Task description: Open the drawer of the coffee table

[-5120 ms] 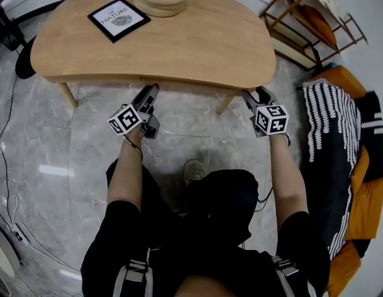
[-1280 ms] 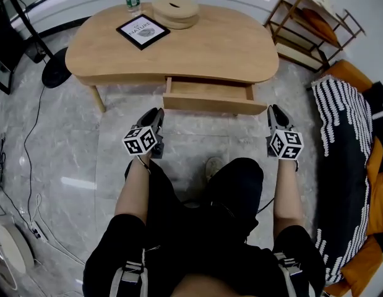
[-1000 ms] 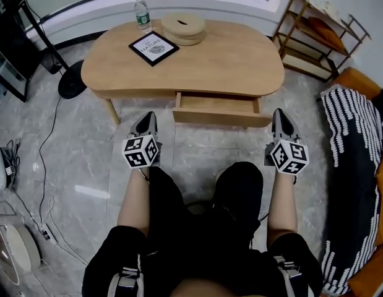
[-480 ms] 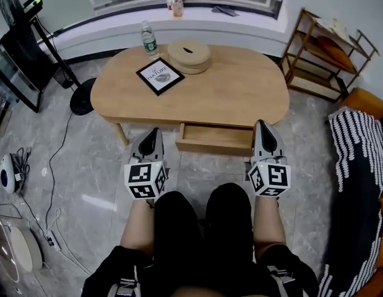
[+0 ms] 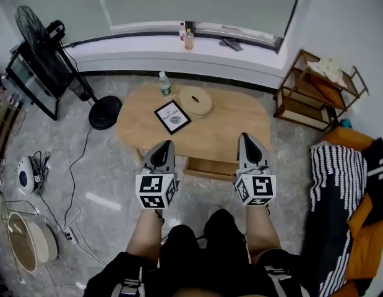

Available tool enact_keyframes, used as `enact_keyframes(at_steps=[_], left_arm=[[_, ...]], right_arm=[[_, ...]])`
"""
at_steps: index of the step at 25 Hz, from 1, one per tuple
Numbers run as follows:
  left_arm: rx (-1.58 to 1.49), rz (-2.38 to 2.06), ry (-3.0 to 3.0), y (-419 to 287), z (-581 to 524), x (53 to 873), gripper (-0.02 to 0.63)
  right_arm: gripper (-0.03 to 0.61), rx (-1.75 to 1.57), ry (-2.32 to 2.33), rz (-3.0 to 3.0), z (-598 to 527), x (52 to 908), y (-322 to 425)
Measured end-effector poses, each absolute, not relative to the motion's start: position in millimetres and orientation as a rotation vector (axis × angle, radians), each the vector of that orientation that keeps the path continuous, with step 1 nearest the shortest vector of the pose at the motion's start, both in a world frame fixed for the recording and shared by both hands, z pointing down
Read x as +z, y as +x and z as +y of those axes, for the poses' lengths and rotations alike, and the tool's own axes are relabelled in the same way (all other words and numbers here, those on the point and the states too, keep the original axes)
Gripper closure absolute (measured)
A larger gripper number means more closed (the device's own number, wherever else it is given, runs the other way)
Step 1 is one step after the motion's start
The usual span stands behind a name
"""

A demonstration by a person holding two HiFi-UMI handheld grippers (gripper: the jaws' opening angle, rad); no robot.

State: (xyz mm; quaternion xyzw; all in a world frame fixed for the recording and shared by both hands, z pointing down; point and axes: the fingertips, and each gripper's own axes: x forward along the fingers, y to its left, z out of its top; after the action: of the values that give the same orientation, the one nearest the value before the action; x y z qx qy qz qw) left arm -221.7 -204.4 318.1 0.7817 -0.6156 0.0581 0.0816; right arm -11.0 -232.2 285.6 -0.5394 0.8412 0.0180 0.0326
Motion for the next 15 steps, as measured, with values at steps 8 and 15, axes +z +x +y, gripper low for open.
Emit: enact_keyframes(at_steps=[8, 15], left_arm=[[0.307, -1.825, 2.411, -221, -100, 79, 0.594], [0.247, -1.856, 2.471, -188, -49, 23, 0.594]], right_arm=[[0.566, 0.044, -1.722, 2.520, -107, 44, -16], [0.566, 0.092, -1.708, 2.533, -44, 2, 4]])
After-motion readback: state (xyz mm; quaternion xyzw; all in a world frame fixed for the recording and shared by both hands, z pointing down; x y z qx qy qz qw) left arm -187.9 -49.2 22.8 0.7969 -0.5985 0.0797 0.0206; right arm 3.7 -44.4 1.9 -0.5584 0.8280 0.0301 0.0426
